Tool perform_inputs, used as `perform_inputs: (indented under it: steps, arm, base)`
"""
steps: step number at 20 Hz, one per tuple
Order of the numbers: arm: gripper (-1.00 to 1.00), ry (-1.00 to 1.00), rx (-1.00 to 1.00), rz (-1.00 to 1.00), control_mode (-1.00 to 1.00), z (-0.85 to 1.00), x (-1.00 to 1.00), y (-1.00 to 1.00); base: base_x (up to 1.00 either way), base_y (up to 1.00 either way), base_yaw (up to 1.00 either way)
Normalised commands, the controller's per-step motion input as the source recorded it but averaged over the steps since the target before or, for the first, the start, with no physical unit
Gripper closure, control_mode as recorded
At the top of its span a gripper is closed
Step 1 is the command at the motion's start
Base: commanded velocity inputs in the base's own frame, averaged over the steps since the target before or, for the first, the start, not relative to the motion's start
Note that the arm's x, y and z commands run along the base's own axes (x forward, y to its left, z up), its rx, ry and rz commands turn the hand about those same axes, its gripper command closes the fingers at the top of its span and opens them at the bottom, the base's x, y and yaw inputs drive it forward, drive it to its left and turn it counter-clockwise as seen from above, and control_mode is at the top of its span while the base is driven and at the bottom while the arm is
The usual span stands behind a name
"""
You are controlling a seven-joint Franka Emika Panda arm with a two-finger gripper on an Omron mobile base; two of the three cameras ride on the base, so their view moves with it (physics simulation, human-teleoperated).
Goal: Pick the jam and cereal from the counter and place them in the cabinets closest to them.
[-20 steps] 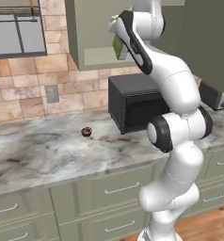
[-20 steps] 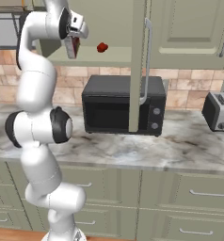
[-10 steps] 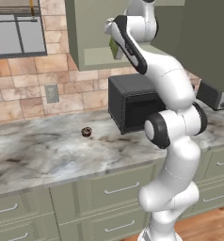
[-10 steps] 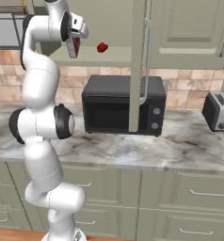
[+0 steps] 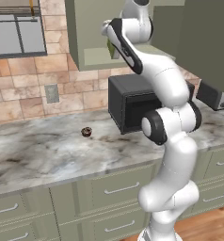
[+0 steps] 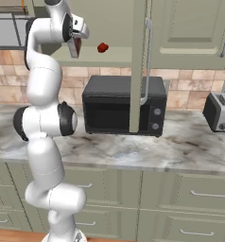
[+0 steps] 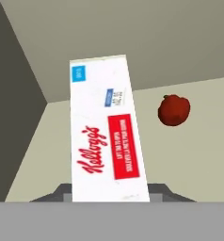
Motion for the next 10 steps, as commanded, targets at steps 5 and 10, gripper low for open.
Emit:
perform_inputs:
  steps: [5,10]
  arm:
    - [1.00,0.00,-0.02,0.00,-1.00,0.00,0.23,0.07]
    - [-1.00,0.00,-0.04,0.00,-1.00,0.00,0.14,0.11]
  base:
    - [0.00,0.00,0.00]
    - [0.00,0.00,0.00]
